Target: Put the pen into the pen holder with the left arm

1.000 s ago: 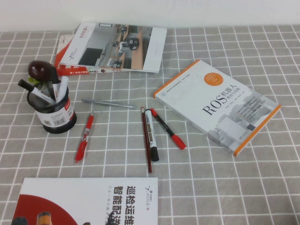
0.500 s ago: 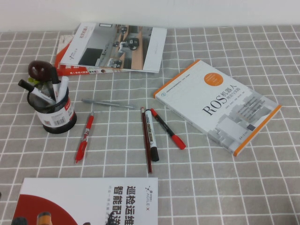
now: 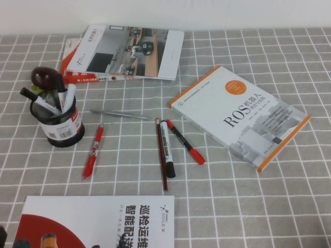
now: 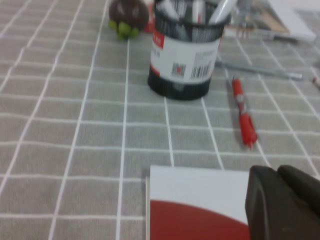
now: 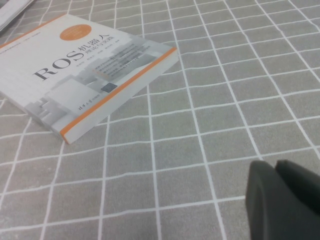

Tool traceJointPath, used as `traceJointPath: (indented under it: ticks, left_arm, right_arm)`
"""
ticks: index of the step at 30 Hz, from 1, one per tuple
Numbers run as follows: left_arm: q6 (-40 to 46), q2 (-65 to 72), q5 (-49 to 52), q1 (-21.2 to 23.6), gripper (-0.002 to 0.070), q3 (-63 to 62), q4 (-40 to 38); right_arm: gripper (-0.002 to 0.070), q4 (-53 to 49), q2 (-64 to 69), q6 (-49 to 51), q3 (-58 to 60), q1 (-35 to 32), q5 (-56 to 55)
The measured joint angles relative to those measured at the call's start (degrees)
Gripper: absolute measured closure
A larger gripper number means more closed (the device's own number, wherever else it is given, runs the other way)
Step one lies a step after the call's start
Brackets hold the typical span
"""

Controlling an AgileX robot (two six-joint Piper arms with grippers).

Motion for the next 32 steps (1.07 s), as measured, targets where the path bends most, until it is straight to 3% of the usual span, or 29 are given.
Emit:
traceJointPath:
  ticks: [32]
  left_arm:
    - [0.1,0.0,1.5,0.0,0.0678,0.0,0.0]
  right_arm:
    - [0.0691,0.1,0.0,0.0,0.0,0.0,0.0]
